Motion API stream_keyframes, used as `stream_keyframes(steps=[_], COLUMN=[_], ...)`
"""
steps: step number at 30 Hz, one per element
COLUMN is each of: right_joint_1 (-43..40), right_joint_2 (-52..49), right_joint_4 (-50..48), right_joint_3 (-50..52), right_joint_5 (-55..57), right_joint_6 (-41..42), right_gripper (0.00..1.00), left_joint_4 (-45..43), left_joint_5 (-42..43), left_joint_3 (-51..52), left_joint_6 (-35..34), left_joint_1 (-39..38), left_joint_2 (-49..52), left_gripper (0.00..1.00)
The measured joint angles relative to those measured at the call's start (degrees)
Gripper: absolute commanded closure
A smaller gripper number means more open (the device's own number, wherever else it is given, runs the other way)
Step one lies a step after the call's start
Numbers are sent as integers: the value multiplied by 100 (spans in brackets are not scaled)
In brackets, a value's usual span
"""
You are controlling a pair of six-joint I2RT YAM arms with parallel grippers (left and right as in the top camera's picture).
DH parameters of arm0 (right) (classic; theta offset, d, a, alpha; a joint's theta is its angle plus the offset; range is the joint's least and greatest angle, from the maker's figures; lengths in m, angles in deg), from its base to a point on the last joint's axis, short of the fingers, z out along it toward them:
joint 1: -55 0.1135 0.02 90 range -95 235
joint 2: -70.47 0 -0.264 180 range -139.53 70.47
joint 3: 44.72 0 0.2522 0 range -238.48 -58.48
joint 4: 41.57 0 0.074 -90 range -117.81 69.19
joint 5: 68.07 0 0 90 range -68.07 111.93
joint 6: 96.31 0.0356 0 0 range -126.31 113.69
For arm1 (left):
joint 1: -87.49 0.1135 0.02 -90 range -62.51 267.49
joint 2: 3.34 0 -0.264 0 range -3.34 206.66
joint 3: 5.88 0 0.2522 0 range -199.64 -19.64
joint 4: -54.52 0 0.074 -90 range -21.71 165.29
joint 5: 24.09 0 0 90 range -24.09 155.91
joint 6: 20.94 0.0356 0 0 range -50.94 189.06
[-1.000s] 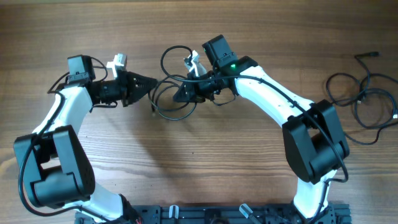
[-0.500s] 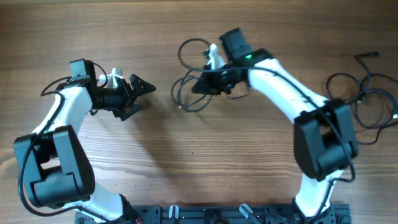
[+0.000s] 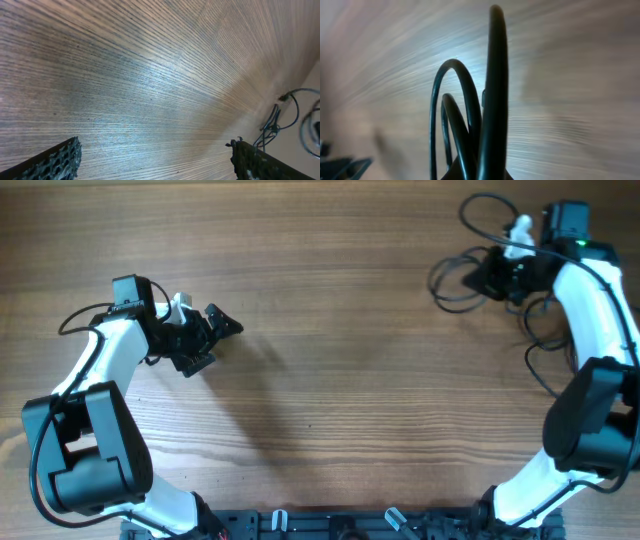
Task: Untangle cables
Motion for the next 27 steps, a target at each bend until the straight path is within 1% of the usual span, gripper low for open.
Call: stream_keyframes(steps=[4, 8, 10, 11, 13, 14, 15, 16, 17, 18, 19, 23, 25, 27], right_joint_1=[-498, -793, -962, -1010, -1064, -1084, -1093, -1099, -1099, -1102, -1099, -1102, -1102, -1102], right_joint_2=[0, 0, 0, 0, 0, 0, 0, 0, 0, 0, 0, 0, 0, 0], right_joint_4=[125, 92, 90, 85, 79, 79, 79, 79, 79, 79, 81, -33, -140, -238], right_joint_3=[125, 125, 125, 125, 125, 125, 125, 125, 125, 125, 125, 125, 125, 125], right_joint_5=[1182, 1915, 2371, 2494, 2643, 2712, 2844, 2944, 3058, 3335, 3528, 3851, 3799, 3467], right_joint_6=[-103, -98, -96, -68, -66, -59, -26, 15, 144, 210, 264, 389, 404, 424], right_gripper=[96, 95, 74, 67, 66, 58, 41, 27, 10, 2, 1, 0, 0, 0], left_joint_4=[0, 0, 0, 0, 0, 0, -2, -2, -2, -4, -4, -98, -109, -111], left_joint_5=[0, -2, -22, -24, -26, -28, -44, -44, -44, -46, -46, -48, -48, -63], left_joint_3=[0, 0, 0, 0, 0, 0, 0, 0, 0, 0, 0, 0, 0, 0], left_joint_6=[0, 0, 0, 0, 0, 0, 0, 0, 0, 0, 0, 0, 0, 0], left_joint_1=[0, 0, 0, 0, 0, 0, 0, 0, 0, 0, 0, 0, 0, 0], left_joint_2=[0, 0, 0, 0, 0, 0, 0, 0, 0, 0, 0, 0, 0, 0], left_gripper=[0, 0, 0, 0, 0, 0, 0, 0, 0, 0, 0, 0, 0, 0])
